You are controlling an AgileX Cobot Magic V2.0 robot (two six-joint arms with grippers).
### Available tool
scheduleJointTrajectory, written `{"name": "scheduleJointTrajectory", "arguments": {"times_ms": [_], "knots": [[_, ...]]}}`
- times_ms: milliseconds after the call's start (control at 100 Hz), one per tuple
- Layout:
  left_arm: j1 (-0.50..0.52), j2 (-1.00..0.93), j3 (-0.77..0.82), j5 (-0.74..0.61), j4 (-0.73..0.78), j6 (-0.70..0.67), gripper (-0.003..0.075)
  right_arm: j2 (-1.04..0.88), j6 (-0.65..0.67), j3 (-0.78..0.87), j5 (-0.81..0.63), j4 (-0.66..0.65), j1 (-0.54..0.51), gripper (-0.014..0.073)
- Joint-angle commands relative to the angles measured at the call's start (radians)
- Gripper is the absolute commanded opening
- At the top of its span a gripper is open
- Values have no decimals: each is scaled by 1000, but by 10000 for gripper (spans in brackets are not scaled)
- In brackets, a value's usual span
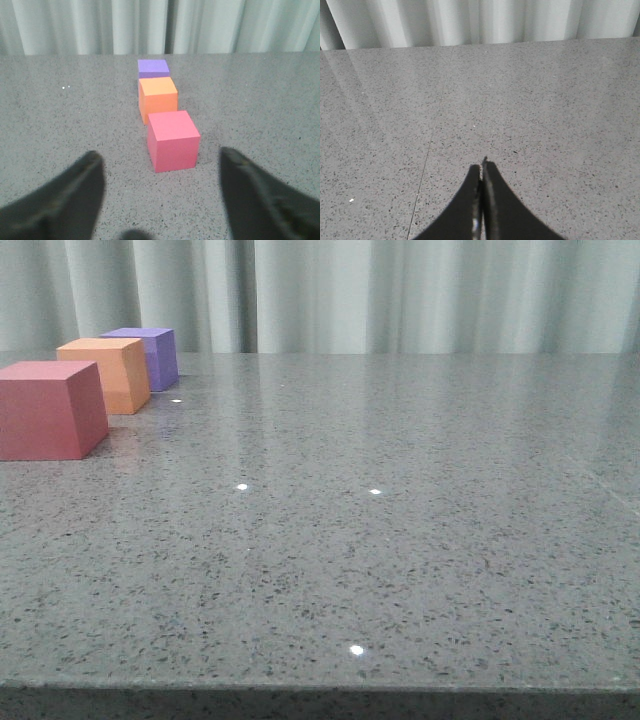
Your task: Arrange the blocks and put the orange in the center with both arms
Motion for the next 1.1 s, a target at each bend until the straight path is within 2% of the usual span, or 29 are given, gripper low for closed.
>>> {"name": "scheduleJointTrajectory", "arguments": {"times_ms": [0, 110, 840, 940, 1090], "knots": [[3, 1, -25, -88, 0, -2, 193, 0, -10, -24, -81, -21, -7, -69], [3, 1, -25, -90, 0, -2, -21, 0, -10, -24, -81, -21, -7, -69], [3, 1, -25, -96, 0, -2, -20, 0, -10, -24, -81, -21, -7, -69], [3, -3, 15, -166, 15, -2, -20, 0, -10, -24, -81, -21, -7, -69], [31, -47, 128, -367, 34, -2, -20, 0, -10, -24, -81, -21, -7, -69]]}}
